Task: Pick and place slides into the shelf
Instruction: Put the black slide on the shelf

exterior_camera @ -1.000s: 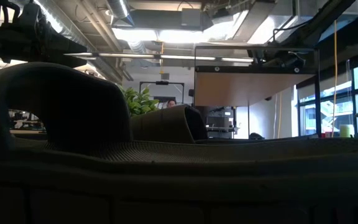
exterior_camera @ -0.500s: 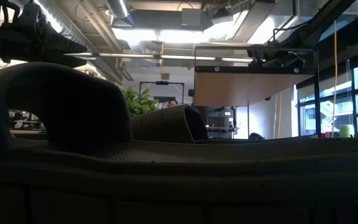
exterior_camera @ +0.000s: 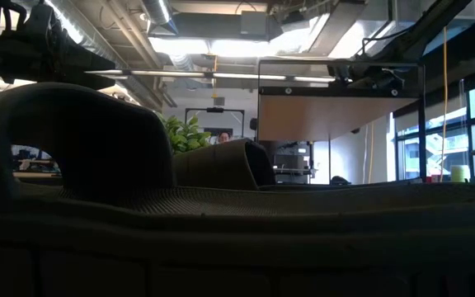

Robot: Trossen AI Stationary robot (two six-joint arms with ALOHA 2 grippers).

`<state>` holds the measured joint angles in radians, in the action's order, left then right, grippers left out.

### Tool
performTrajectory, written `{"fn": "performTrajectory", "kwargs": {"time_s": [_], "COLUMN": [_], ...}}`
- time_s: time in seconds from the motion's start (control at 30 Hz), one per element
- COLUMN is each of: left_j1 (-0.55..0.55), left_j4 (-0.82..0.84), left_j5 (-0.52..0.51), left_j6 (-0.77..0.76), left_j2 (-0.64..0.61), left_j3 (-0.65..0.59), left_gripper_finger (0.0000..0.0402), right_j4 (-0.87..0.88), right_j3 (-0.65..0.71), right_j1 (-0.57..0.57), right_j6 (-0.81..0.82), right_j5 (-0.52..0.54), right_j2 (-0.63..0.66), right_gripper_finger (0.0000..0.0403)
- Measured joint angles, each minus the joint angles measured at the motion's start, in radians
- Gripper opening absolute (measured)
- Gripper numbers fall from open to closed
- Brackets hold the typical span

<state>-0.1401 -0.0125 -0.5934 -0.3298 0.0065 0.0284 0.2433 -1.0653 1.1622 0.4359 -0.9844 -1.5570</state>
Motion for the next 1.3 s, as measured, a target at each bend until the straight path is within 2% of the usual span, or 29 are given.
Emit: {"fn": "performTrajectory", "kwargs": {"time_s": [0.37, 0.6, 0.8, 1.3], "left_j1": [0.000, 0.000, 0.000, 0.000], "left_j4": [0.000, 0.000, 0.000, 0.000], "left_j5": [0.000, 0.000, 0.000, 0.000], "left_j6": [-0.002, -0.003, -0.003, -0.003], "left_j2": [0.000, 0.000, 0.000, 0.000], "left_j3": [0.000, 0.000, 0.000, 0.000], "left_gripper_finger": [0.0195, 0.0195, 0.0195, 0.0195], "right_j4": [0.003, 0.166, 0.227, 0.233], "right_j3": [-0.035, -0.077, -0.082, -0.084], "right_j1": [0.000, 0.000, 0.000, 0.000], "right_j6": [0.003, -0.105, -0.183, -0.185], "right_j5": [0.005, 0.152, 0.202, 0.216], "right_j2": [0.000, 0.000, 0.000, 0.000], "right_gripper_finger": [0.0163, 0.0163, 0.0163, 0.0163]}}
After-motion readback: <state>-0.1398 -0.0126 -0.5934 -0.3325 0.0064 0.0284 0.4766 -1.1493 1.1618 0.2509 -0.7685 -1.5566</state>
